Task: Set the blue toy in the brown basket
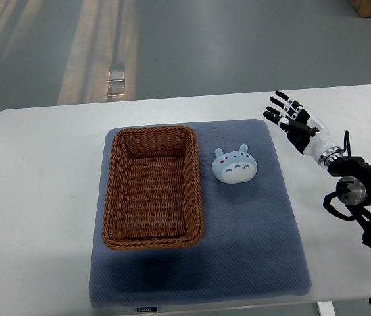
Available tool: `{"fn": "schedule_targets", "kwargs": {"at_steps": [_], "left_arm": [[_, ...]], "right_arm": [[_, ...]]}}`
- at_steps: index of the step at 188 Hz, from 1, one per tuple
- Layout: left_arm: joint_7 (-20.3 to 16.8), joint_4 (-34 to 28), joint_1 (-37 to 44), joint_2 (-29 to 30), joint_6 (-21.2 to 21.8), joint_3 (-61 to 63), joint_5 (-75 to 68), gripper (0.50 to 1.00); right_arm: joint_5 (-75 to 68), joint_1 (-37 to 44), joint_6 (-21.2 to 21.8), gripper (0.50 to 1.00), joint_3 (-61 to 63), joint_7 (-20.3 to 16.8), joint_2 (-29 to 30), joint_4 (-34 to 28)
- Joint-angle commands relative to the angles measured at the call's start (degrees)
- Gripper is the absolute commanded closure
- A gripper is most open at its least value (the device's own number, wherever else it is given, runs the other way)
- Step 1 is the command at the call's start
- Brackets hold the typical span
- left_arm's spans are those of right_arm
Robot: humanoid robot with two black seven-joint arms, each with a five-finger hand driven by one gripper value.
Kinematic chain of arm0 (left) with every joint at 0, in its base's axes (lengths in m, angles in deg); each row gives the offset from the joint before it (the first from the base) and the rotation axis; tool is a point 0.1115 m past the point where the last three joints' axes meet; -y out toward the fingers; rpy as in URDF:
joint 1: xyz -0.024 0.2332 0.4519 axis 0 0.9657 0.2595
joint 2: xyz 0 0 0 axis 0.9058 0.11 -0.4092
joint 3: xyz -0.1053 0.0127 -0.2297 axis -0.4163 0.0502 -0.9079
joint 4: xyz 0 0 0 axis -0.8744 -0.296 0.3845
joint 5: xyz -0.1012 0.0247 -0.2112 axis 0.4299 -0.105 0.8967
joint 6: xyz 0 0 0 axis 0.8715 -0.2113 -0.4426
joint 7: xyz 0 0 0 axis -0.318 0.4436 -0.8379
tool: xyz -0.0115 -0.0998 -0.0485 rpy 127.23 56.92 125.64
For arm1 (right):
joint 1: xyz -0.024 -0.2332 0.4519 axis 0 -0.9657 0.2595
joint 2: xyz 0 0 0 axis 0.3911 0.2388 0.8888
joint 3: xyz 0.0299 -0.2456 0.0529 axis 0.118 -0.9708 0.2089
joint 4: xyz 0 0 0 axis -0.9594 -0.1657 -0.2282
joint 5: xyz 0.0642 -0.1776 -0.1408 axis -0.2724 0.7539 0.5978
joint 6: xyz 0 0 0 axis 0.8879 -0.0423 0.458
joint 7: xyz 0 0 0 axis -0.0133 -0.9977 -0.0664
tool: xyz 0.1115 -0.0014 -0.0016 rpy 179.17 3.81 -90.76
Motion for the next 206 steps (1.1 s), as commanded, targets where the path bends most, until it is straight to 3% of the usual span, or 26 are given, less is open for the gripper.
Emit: {"fn": "schedule_targets", "kwargs": {"at_steps": [1, 140, 206], "left_arm": [[0.0, 0.01, 0.0, 0.0, 0.0, -0.01, 0.0, 0.5], [0.0, -0.08, 0.09, 0.0, 0.0, -0.01, 0.0, 0.5], [0.0, -0.08, 0.09, 0.0, 0.0, -0.01, 0.0, 0.5]], "right_arm": [[0.0, -0.03, -0.01, 0.591, 0.02, 0.0, 0.0, 0.09], [1.84, 0.85, 0.43, 0.591, -0.16, 0.0, -0.61, 1.58], [17.14, 2.61, 5.96, 0.591, -0.33, 3.78, -1.49, 1.23]]}}
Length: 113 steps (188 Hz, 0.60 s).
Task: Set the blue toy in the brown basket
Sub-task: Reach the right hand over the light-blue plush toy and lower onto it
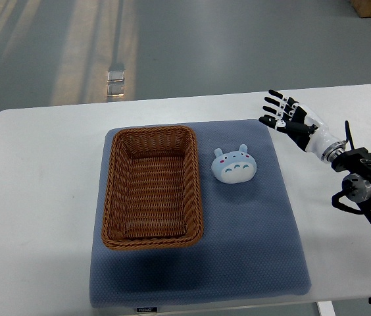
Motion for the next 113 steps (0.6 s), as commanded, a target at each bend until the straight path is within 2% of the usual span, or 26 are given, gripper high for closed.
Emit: {"fn": "schedule_targets", "kwargs": {"at_steps": [1, 22, 64, 91, 113], "left_arm": [[0.05, 0.0, 0.03, 0.0, 0.0, 0.0, 0.0, 0.5], [-0.04, -0.08, 0.03, 0.0, 0.0, 0.0, 0.0, 0.5], [0.05, -0.08, 0.03, 0.0, 0.0, -0.09, 0.0, 0.5], [-0.04, -0.17, 0.21, 0.0, 0.0, -0.09, 0.0, 0.5], [0.05, -0.17, 0.47, 0.0, 0.0, -0.09, 0.0, 0.5]], "right_arm": [[4.84, 0.78, 1.21, 0.591, -0.13, 1.59, -0.1, -0.14], [10.12, 1.66, 1.3, 0.591, -0.66, 3.43, -0.19, -0.23], [19.43, 5.79, 1.21, 0.591, -9.89, 10.11, -3.53, -1.11], [21.89, 7.73, 1.39, 0.591, -14.1, 15.91, -6.96, -4.27], [24.97, 8.61, 1.48, 0.591, -17.01, 16.11, -8.81, -7.88]]}}
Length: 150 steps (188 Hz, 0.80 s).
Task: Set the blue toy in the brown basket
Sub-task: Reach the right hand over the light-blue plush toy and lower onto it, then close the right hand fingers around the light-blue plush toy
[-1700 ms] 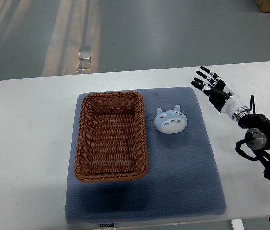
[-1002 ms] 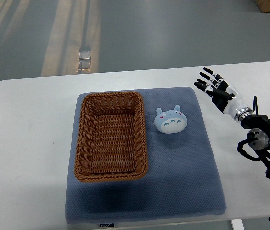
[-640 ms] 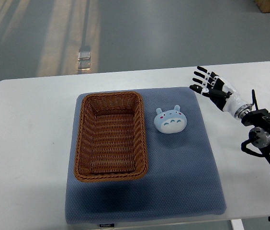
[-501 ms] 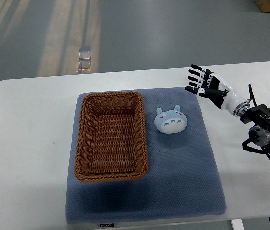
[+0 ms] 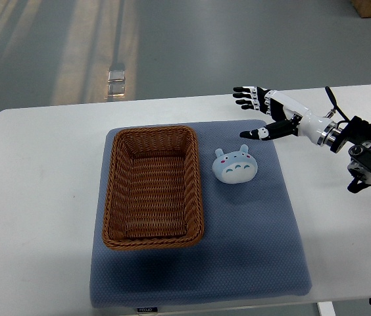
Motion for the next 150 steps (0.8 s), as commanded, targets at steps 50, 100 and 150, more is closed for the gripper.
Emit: {"fn": "schedule_targets", "kwargs": {"at_steps": [50, 100, 150], "left_arm": [[0.0, 0.0, 0.31, 0.0, 0.09, 0.0, 0.0, 0.5], [0.0, 0.0, 0.22, 0.0, 0.09, 0.09, 0.0, 0.5], [0.0, 0.09, -0.13, 0.0, 0.09, 0.27, 0.0, 0.5]], "right_arm": [[14.05, 0.15, -0.62, 0.591, -3.16, 0.65, -2.51, -7.0], [19.24, 1.03, -3.08, 0.591, -8.0, 0.65, -3.21, -7.62], [20.91, 1.73, -8.26, 0.595, -11.6, 0.65, -2.33, -2.96]]}}
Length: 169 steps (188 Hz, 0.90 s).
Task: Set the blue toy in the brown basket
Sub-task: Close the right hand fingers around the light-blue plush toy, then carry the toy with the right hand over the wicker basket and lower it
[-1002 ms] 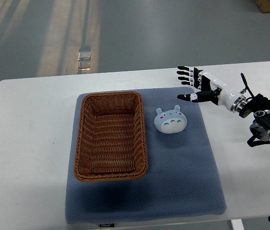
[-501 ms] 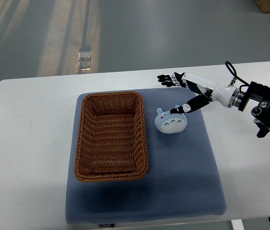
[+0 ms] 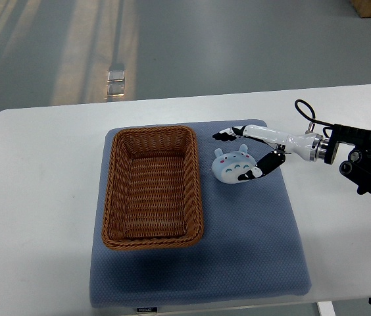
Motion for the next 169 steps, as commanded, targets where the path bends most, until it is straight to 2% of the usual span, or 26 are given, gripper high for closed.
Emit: {"fn": "schedule_targets", "kwargs": {"at_steps": [1, 37, 59, 80, 86, 89, 92, 95, 101, 119, 169], "left_arm": [[0.0, 0.0, -0.12, 0.0, -0.01, 0.1, 0.0, 0.5], [0.0, 0.09, -0.21, 0.0, -0.01, 0.19, 0.0, 0.5], [0.0, 0.09, -0.3, 0.0, -0.01, 0.19, 0.0, 0.5], [0.0, 0.09, -0.3, 0.0, -0.01, 0.19, 0.0, 0.5], [0.0, 0.09, -0.3, 0.0, -0.1, 0.19, 0.0, 0.5], [0.0, 0.09, -0.3, 0.0, -0.01, 0.19, 0.0, 0.5], [0.0, 0.09, -0.3, 0.0, -0.1, 0.19, 0.0, 0.5], [0.0, 0.09, -0.3, 0.0, -0.01, 0.19, 0.0, 0.5], [0.0, 0.09, -0.3, 0.0, -0.1, 0.19, 0.0, 0.5], [0.0, 0.09, -0.3, 0.0, -0.01, 0.19, 0.0, 0.5], [0.0, 0.09, -0.39, 0.0, -0.01, 0.19, 0.0, 0.5]], "right_arm": [[0.16, 0.87, -1.99, 0.595, -1.76, 0.0, 0.86, 3.1], [0.16, 1.49, -3.84, 0.611, -5.11, 0.0, 3.24, 6.0], [0.16, 1.57, -4.02, 0.66, -5.28, 0.0, 4.2, 7.23], [0.16, 1.57, -3.93, 0.758, -5.37, 0.0, 4.2, 7.76], [0.16, 1.66, -3.93, 0.814, -5.37, 0.0, 4.2, 7.85], [0.16, 1.75, -3.93, 0.864, -5.37, 0.0, 4.29, 7.85], [0.16, 1.84, -3.93, 0.887, -5.37, 0.0, 4.29, 7.94], [0.16, 1.93, -3.93, 0.932, -5.37, 0.0, 4.38, 7.94], [0.16, 2.01, -3.93, 0.967, -5.37, 0.0, 4.38, 8.11], [-0.1, 2.54, -4.02, 0.987, -5.02, 0.0, 4.38, 8.11], [-1.86, 7.73, -4.02, 0.987, -3.88, 0.0, 4.64, 8.03]]}}
